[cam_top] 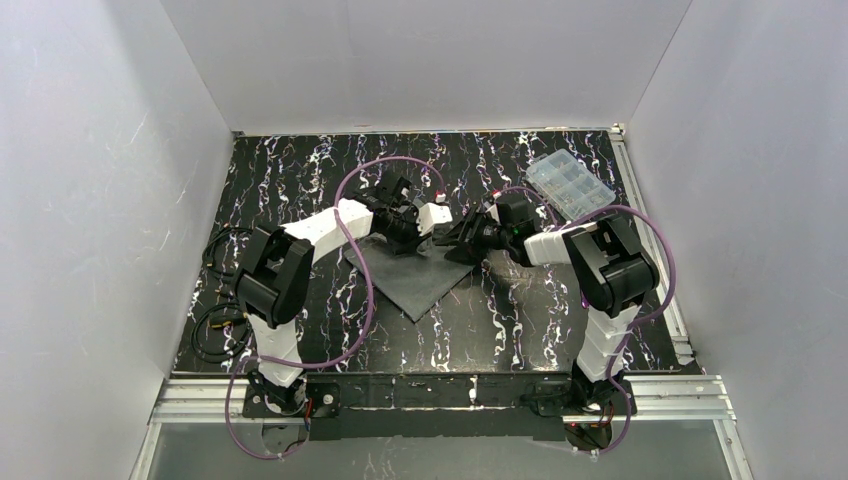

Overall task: Fold the napkin into a case and place the utensils inside
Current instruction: Pass from the left arm to the right

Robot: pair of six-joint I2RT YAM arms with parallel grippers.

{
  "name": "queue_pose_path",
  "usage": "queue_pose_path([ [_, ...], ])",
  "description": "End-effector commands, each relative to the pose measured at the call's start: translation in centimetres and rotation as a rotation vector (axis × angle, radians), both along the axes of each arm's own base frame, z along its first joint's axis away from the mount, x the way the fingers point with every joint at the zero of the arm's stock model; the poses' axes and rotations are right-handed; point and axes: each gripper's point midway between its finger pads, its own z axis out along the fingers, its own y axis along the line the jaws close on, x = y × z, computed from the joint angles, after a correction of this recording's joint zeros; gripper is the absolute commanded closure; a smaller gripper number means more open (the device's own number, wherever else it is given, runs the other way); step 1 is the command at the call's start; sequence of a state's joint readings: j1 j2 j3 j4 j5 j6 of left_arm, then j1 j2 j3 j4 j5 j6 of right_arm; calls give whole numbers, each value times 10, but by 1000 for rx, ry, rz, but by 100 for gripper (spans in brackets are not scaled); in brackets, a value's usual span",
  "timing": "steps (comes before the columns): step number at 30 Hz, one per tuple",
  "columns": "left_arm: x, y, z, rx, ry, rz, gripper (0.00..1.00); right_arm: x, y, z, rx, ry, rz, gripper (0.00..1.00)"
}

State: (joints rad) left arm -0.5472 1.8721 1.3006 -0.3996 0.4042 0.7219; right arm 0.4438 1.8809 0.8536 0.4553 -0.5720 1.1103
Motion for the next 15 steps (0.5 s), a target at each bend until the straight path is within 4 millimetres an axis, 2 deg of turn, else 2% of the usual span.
queue_pose_path([
  [1, -5, -3, 15, -19, -23, -18, 88, 13, 15, 30, 61, -82, 5, 41],
  [10, -7, -2, 15, -11, -22, -18, 87, 6, 40, 20, 57, -73, 54, 45],
  [15, -8, -1, 17, -7, -24, -13, 87, 5, 39, 16, 48, -70, 47, 64],
])
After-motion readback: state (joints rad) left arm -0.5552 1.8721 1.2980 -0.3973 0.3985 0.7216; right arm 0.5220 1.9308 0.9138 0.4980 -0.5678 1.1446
